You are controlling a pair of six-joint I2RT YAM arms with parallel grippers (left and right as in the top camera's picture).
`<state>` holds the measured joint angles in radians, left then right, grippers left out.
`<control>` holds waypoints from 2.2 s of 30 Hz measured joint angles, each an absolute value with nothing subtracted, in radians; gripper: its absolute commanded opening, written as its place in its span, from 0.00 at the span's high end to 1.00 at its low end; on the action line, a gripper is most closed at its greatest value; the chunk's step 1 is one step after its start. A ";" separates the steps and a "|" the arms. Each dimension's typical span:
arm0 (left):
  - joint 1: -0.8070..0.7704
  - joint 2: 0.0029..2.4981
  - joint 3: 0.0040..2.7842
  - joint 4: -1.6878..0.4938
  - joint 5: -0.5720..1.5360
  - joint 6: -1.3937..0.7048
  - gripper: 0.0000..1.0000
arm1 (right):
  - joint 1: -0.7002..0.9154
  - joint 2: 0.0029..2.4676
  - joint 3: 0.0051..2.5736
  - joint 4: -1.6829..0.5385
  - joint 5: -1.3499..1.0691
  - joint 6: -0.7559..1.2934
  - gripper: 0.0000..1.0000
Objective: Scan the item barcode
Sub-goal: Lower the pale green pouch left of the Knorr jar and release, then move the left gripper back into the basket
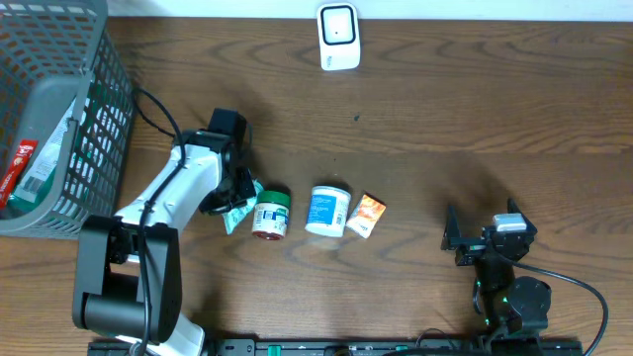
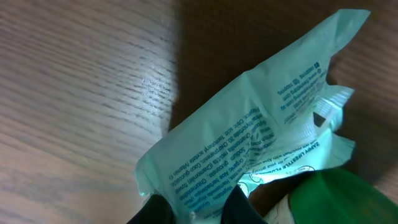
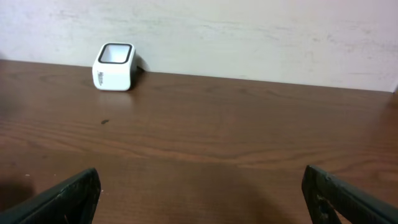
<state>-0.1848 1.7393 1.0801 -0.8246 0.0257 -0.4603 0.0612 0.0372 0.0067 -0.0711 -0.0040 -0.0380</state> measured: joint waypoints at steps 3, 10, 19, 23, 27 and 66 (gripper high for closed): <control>-0.185 1.739 1.064 -0.801 0.033 -0.475 0.86 | 0.061 0.037 0.007 -0.072 -0.004 -0.038 0.01; -0.184 1.739 1.045 -0.791 0.056 -0.484 0.40 | 0.061 0.037 0.007 -0.072 -0.004 -0.038 0.01; -0.184 1.725 1.064 -0.828 0.103 -0.452 0.23 | 0.061 0.037 0.007 -0.072 -0.004 -0.038 0.01; -0.184 1.612 1.114 -0.830 0.102 -0.445 0.21 | 0.061 0.037 0.007 -0.072 -0.004 -0.038 0.01; -0.184 1.481 1.124 -0.850 0.083 -0.445 0.21 | 0.061 0.037 0.007 -0.072 -0.004 -0.038 0.01; 0.078 1.371 1.747 -1.052 -0.189 -0.328 0.21 | 0.061 0.037 0.007 -0.072 -0.004 -0.038 0.01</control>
